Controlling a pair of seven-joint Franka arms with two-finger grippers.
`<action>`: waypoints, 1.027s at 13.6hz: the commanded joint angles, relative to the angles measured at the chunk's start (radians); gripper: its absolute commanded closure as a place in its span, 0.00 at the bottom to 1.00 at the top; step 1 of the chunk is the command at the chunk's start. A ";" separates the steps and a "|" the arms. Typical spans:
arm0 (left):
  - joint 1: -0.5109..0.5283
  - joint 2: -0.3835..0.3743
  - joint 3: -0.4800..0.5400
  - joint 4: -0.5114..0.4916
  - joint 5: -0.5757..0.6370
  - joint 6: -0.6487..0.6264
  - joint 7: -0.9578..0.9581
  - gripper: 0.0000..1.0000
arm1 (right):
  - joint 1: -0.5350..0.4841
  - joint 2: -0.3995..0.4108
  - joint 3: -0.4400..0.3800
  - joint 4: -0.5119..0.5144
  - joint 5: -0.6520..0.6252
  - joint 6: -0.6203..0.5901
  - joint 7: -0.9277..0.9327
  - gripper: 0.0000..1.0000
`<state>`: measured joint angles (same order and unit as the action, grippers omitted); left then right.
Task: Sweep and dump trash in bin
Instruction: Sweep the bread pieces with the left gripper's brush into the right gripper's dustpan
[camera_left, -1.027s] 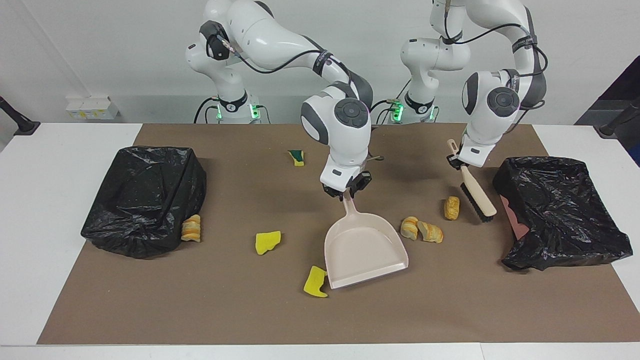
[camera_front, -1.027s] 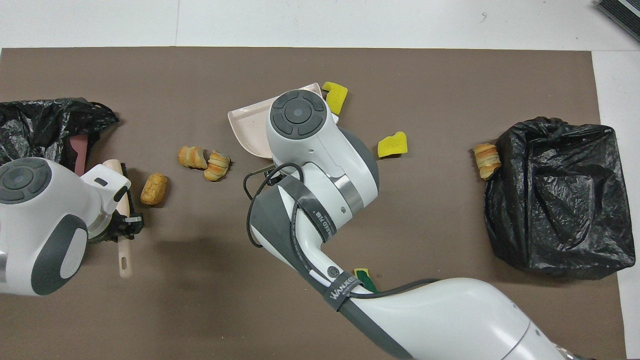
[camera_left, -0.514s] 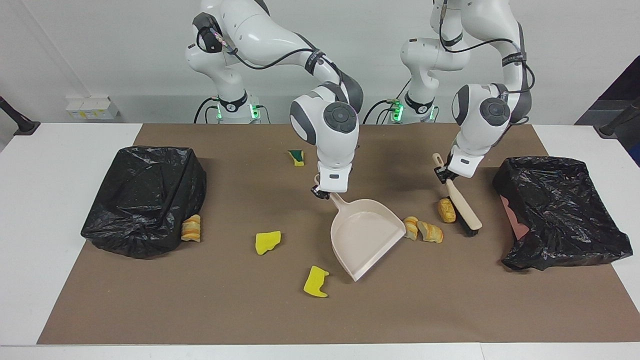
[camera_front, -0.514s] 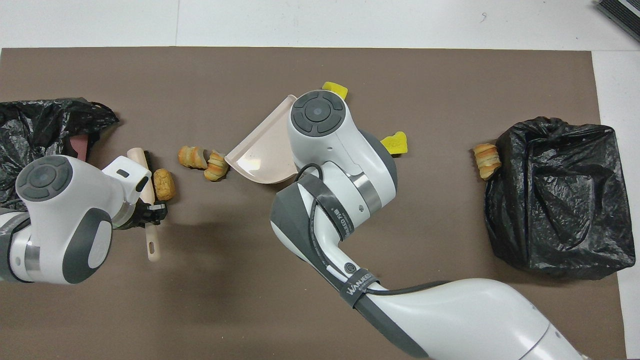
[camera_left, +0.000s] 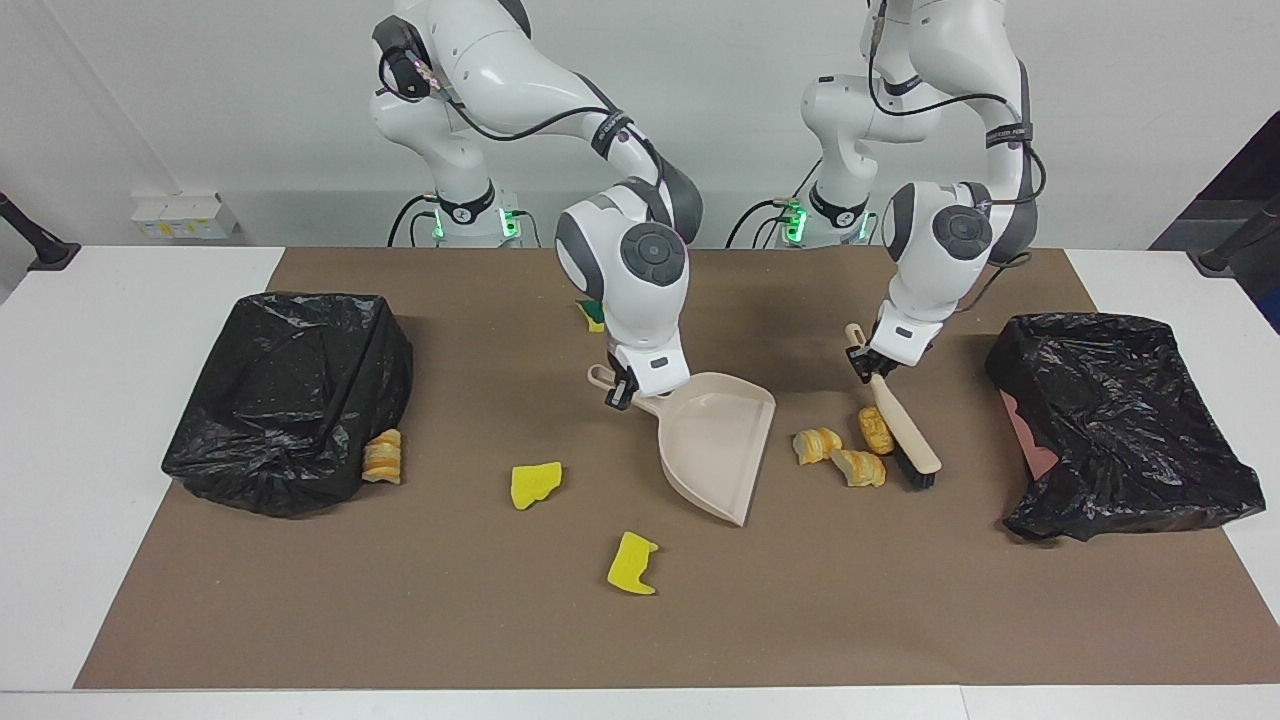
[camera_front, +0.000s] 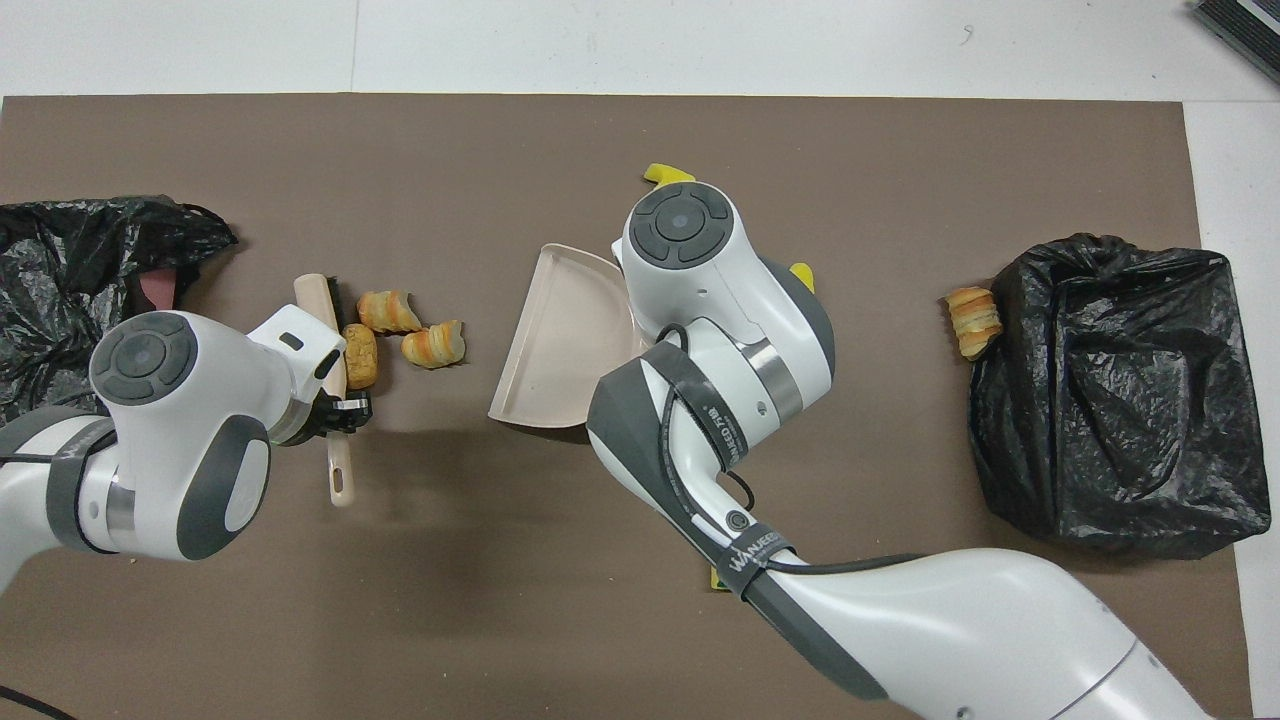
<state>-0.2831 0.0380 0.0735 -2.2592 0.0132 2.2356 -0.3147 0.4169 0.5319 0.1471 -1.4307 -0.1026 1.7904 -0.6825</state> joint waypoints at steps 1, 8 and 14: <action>-0.048 0.025 0.005 0.012 -0.019 0.015 0.084 1.00 | 0.003 -0.036 0.009 -0.050 -0.032 0.027 -0.058 1.00; -0.243 0.007 0.003 0.004 -0.022 0.007 0.125 1.00 | 0.039 -0.010 0.011 -0.051 -0.049 0.101 -0.022 1.00; -0.256 0.005 0.012 0.191 -0.128 -0.239 0.123 1.00 | 0.028 -0.010 0.011 -0.060 -0.048 0.104 -0.014 1.00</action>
<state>-0.5696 0.0391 0.0685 -2.1531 -0.0843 2.1160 -0.2181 0.4603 0.5315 0.1481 -1.4697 -0.1400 1.8727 -0.7153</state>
